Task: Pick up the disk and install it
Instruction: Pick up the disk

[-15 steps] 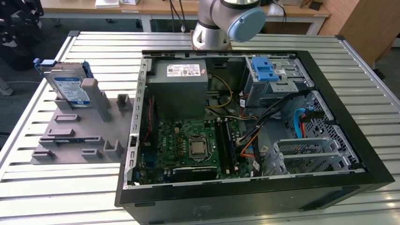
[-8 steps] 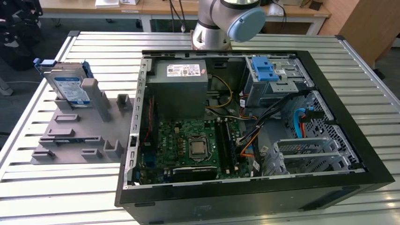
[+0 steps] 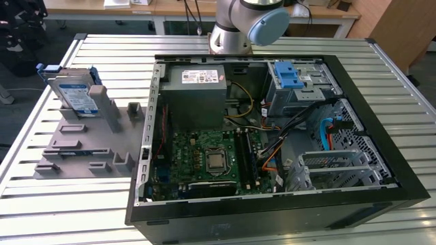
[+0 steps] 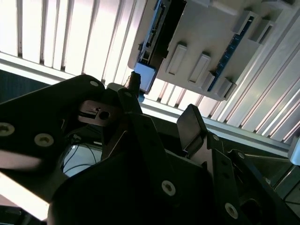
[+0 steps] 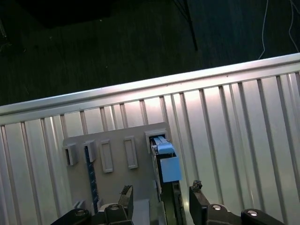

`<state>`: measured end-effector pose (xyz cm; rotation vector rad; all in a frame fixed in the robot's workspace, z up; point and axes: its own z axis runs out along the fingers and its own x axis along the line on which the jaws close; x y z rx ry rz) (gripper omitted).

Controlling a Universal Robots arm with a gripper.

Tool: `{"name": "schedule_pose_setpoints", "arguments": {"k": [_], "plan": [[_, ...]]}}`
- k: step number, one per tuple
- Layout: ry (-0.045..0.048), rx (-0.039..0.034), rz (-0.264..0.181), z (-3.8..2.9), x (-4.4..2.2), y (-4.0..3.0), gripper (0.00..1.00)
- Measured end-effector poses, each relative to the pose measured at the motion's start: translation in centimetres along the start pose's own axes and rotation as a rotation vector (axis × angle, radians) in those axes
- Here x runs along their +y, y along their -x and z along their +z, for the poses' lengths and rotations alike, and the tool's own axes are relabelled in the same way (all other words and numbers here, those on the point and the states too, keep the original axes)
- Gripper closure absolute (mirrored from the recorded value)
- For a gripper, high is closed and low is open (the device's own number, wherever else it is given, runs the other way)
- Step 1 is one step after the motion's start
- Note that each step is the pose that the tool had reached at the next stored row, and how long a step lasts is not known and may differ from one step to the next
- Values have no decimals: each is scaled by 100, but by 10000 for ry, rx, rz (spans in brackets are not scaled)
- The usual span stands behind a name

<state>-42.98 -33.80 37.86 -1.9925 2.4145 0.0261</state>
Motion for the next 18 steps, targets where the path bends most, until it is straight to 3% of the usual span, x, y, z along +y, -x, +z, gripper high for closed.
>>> {"name": "schedule_pose_setpoints", "arguments": {"k": [3, 18], "plan": [[7, 3, -305, 1, 0, 0, 41], [7, 2, -324, 26, 0, 1, 41]]}}
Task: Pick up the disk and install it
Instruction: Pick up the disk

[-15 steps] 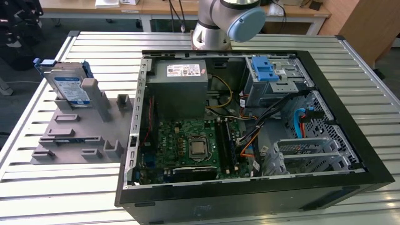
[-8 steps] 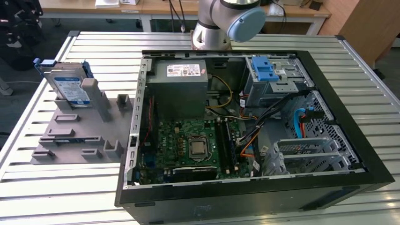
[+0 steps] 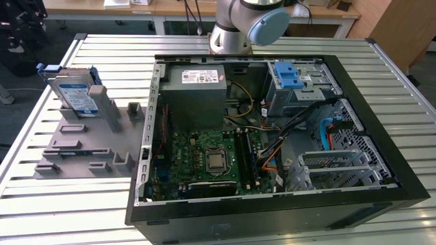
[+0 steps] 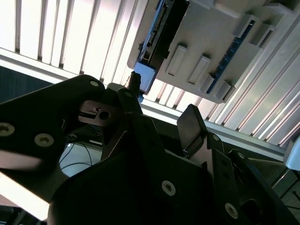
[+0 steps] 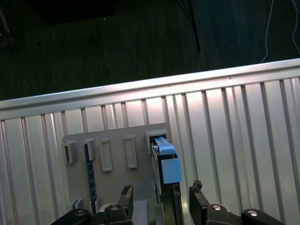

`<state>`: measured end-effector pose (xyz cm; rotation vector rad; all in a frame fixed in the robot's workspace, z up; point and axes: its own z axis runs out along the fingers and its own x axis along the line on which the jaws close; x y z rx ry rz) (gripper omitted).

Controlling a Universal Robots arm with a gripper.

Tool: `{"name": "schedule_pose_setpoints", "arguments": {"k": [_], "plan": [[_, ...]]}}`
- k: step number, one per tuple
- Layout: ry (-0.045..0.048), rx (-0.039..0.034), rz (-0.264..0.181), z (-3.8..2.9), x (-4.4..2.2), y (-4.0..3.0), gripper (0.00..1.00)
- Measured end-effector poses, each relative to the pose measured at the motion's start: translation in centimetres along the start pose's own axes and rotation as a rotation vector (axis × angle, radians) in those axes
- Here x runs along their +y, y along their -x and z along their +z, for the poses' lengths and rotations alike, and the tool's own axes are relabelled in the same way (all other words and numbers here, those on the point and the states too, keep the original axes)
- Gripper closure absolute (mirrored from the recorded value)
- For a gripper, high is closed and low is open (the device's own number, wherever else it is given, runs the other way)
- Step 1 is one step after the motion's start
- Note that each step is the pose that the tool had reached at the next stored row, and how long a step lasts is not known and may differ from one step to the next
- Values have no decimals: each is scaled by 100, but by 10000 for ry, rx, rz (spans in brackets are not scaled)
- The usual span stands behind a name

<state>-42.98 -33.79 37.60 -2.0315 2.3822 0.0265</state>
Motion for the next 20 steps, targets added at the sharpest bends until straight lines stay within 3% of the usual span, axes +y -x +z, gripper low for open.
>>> {"name": "schedule_pose_setpoints", "arguments": {"k": [20], "plan": [[2, 1, 0, 59, 4, 29, 41]]}}
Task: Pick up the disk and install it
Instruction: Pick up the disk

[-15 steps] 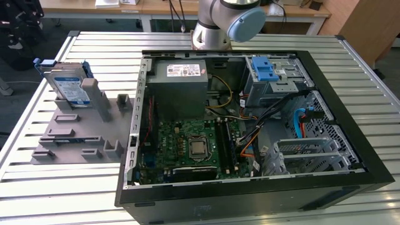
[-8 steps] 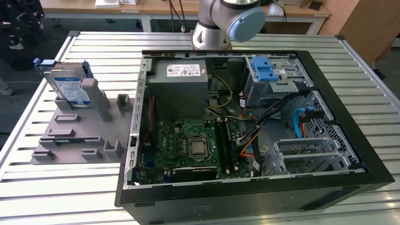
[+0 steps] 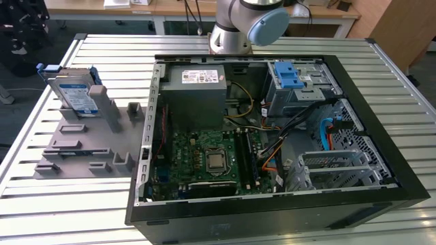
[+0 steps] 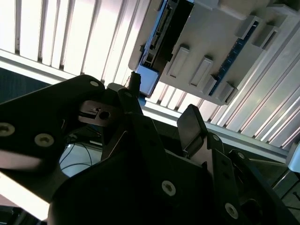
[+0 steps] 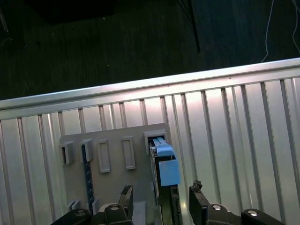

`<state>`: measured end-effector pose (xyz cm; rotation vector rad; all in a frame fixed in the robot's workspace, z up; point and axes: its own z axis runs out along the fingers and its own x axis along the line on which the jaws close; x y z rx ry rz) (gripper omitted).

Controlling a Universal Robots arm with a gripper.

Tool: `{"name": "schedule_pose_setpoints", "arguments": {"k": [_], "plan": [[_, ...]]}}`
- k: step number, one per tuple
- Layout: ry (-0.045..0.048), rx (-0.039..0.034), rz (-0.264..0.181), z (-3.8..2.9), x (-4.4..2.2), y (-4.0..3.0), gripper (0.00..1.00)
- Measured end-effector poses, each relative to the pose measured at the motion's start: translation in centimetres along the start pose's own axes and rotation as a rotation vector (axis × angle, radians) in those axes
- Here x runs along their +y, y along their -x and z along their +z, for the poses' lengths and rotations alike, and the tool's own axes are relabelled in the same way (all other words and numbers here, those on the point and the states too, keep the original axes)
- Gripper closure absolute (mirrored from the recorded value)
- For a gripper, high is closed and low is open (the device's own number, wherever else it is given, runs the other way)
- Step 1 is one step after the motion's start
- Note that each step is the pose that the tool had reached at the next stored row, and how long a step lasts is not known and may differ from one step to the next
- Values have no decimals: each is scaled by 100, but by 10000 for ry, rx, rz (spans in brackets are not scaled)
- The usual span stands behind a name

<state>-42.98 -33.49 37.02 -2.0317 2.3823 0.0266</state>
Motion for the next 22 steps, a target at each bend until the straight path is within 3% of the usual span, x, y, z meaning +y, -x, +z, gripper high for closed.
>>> {"name": "schedule_pose_setpoints", "arguments": {"k": [11, 18, 22], "plan": [[8, 2, -439, 42, 4, -1, 41], [9, 3, -452, 62, 4, -1, 41], [8, 2, -458, 73, 4, -1, 49]]}}
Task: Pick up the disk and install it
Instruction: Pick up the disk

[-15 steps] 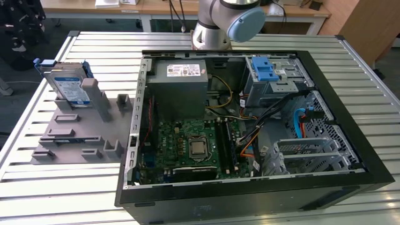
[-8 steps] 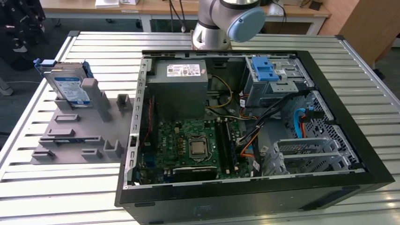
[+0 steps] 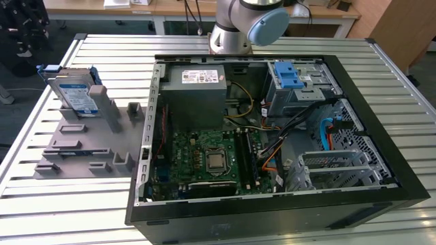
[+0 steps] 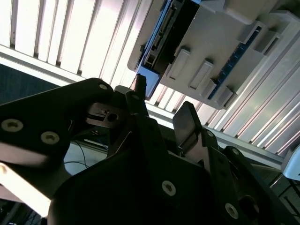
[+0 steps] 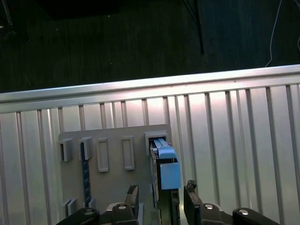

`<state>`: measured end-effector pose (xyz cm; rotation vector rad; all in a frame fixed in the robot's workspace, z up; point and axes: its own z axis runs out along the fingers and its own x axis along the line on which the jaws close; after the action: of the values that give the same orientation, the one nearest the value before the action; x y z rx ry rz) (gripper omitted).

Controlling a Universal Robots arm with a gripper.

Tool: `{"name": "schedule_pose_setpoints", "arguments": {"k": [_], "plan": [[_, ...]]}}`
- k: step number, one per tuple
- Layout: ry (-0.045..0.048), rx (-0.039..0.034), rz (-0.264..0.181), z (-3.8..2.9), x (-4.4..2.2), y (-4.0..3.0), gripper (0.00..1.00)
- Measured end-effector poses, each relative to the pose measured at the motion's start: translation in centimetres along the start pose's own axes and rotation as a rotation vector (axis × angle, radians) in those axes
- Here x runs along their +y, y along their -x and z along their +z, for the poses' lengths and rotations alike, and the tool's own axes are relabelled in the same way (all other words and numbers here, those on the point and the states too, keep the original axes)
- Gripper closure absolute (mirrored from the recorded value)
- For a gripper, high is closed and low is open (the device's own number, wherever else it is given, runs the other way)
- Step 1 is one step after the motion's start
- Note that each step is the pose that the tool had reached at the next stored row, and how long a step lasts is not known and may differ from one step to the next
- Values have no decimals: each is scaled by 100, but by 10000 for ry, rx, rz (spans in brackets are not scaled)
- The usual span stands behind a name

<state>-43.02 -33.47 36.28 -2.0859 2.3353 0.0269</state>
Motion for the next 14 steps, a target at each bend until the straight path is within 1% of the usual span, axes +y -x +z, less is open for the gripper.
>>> {"name": "schedule_pose_setpoints", "arguments": {"k": [4, 10, 12, 13, 14], "plan": [[1, 1, -33, 7, 0, 0, 49], [-43, -5, -79, 23, 1, 0, 49], [-42, -4, -115, 28, 2, -1, 48], [-41, -4, -152, 30, 4, -1, 42], [-40, -3, -201, 33, 4, -1, 42]]}}
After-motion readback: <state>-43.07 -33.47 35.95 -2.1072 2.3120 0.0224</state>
